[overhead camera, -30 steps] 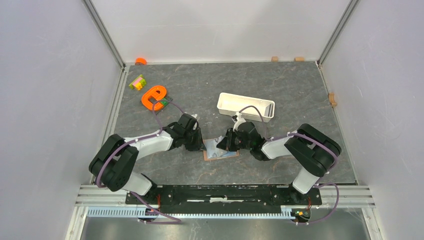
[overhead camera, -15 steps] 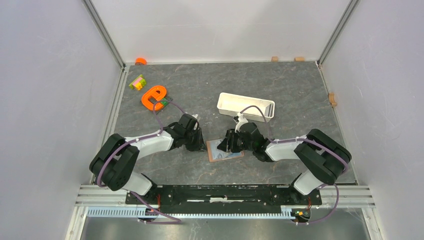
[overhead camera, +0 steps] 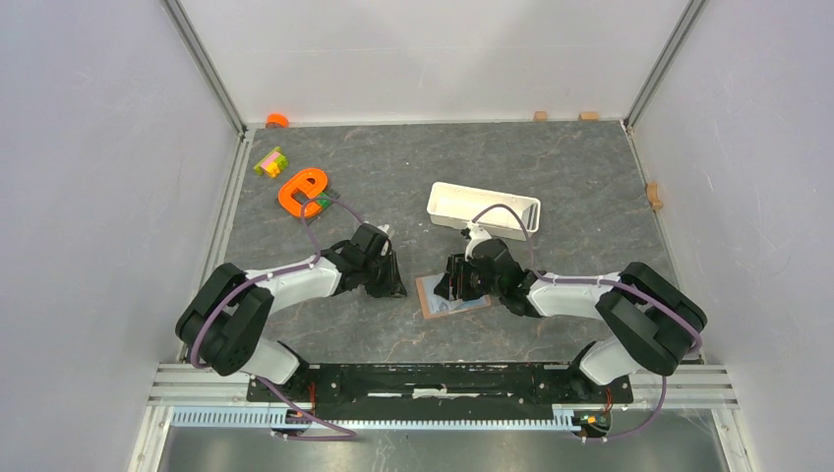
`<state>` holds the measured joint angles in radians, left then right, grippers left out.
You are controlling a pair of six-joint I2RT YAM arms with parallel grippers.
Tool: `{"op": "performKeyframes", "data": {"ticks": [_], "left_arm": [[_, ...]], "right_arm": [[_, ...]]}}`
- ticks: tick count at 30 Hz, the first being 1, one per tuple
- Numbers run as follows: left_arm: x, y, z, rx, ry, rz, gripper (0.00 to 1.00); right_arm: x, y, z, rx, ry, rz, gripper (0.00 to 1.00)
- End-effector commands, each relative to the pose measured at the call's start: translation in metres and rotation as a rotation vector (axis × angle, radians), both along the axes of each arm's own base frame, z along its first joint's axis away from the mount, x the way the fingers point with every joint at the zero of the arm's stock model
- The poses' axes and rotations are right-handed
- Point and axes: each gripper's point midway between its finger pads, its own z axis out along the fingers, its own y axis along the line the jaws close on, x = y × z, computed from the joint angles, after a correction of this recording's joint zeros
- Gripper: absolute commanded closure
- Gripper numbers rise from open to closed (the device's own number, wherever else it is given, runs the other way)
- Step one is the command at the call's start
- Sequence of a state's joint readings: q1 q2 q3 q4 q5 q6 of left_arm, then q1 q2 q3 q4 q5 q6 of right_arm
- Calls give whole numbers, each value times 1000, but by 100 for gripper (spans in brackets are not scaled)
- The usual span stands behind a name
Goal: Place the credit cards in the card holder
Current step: Insert the credit card into the card holder.
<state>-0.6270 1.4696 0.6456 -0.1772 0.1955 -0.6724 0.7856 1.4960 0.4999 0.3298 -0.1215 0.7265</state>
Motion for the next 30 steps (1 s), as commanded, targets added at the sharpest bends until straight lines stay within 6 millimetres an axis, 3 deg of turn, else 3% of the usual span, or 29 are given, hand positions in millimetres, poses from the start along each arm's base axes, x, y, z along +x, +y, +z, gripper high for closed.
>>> {"op": "performKeyframes", "data": {"ticks": [1, 30], "left_arm": [[-18, 13, -11, 56, 59, 3, 77], [-19, 12, -8, 44, 57, -9, 77]], "right_arm": [[2, -18, -9, -136, -12, 3, 45], [19, -36, 24, -159, -69, -23, 42]]}}
